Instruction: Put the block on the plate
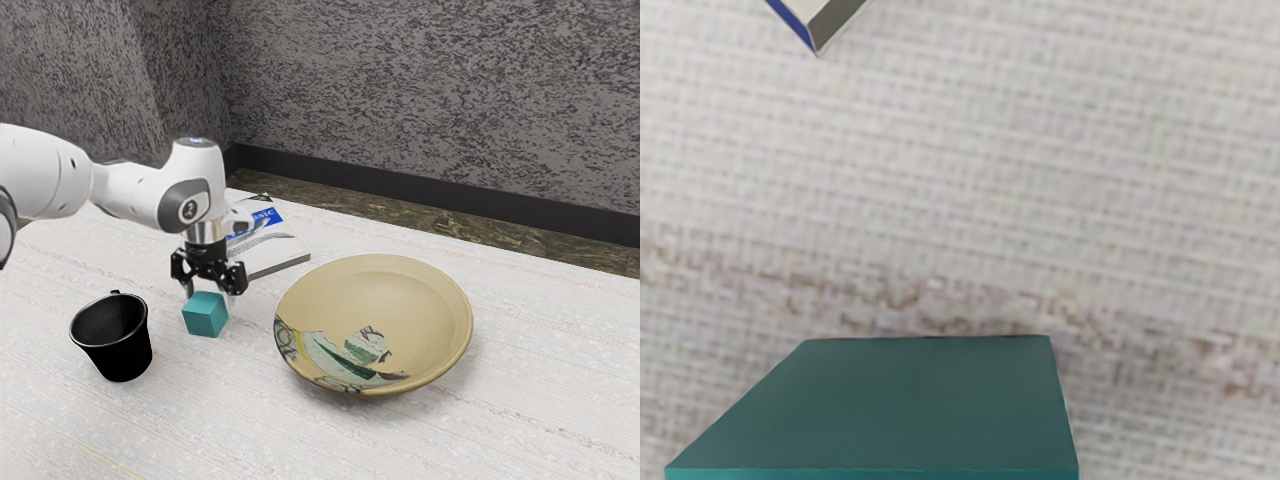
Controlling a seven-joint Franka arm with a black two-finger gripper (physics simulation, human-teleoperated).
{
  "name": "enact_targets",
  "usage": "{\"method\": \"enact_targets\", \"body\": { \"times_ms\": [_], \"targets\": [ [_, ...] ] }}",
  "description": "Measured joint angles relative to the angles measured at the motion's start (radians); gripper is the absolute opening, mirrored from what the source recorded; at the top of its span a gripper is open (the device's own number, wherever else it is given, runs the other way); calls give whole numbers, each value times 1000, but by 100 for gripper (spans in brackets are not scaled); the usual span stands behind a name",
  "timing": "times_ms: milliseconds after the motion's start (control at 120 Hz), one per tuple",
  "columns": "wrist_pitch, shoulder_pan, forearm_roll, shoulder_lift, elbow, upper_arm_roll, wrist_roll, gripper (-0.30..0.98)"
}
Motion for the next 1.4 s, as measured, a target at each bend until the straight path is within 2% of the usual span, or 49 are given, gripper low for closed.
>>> {"method": "enact_targets", "body": {
  "times_ms": [392,567,783,908,1400],
  "targets": [
    [33,-3,-1,19,-14,-1,-12,69],
    [93,26,0,7,-81,-19,-14,69],
    [125,37,0,6,-86,-26,-16,46],
    [132,36,2,1,-85,-30,-19,41],
    [34,36,7,-172,-84,-71,-39,39]
  ]
}}
